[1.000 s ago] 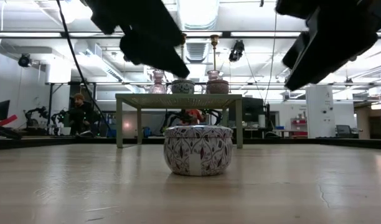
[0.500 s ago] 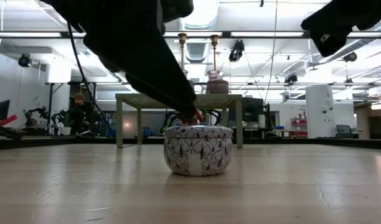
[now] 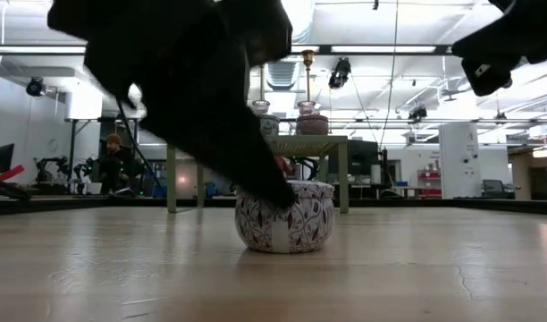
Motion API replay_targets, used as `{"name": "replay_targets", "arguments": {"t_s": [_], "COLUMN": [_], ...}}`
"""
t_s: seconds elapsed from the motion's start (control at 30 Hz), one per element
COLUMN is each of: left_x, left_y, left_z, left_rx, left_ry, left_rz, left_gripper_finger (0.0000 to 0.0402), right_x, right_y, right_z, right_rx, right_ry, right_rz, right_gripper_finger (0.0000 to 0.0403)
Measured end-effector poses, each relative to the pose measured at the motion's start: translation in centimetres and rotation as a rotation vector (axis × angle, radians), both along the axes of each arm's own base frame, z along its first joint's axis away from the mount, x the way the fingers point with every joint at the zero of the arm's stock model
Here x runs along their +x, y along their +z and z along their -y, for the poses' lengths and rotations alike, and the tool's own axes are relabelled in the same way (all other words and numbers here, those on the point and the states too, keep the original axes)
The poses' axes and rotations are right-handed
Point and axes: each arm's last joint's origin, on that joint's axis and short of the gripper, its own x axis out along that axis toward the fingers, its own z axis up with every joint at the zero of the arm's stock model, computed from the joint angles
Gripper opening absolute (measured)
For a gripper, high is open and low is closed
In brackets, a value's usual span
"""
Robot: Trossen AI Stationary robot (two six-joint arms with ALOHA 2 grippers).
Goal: Pick & Place candle stick holders
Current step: Put the pink scented candle on the shelf aligned with the purple and blue scented candles
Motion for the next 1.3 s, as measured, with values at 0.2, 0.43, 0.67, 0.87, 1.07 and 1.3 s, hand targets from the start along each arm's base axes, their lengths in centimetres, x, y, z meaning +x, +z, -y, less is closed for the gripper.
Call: {"name": "replay_targets", "arguments": {"t_s": [0.2,0.43,0.67,0.87,1.07,1.3], "left_x": [0.5,1.0,1.2,1.2,0.6,-0.7], "left_y": [-1.4,-2.3,-2.4,-2.4,-0.6,4.2], "left_z": [-0.1,0.0,0.0,0.0,-0.6,-3.5], "left_rx": [0.008,0.025,0.028,0.043,0.071,0.071], "left_ry": [0.000,-0.009,-0.018,-0.031,-0.047,0.091], "left_rz": [-0.010,0.010,0.029,0.028,0.013,0.017], "left_gripper_finger": [0.0360,0.0349,0.0300,0.0302,0.0311,0.0303], "right_x": [-0.4,-1.5,-2.9,-3.1,-3.1,-3.1], "right_y": [0.2,0.7,-0.6,-1.2,-1.5,-1.6], "right_z": [0.3,1.0,2.1,2.2,2.2,2.2], "right_rx": [-0.030,-0.081,-0.035,-0.009,-0.015,-0.016], "right_ry": [0.010,0.011,-0.082,-0.090,-0.090,-0.088], "right_rz": [0.026,0.035,-0.017,-0.016,-0.025,-0.028], "right_gripper_finger": [0.0008,0.0008,0.0008,0.0008,0.0008,0.0008]}}
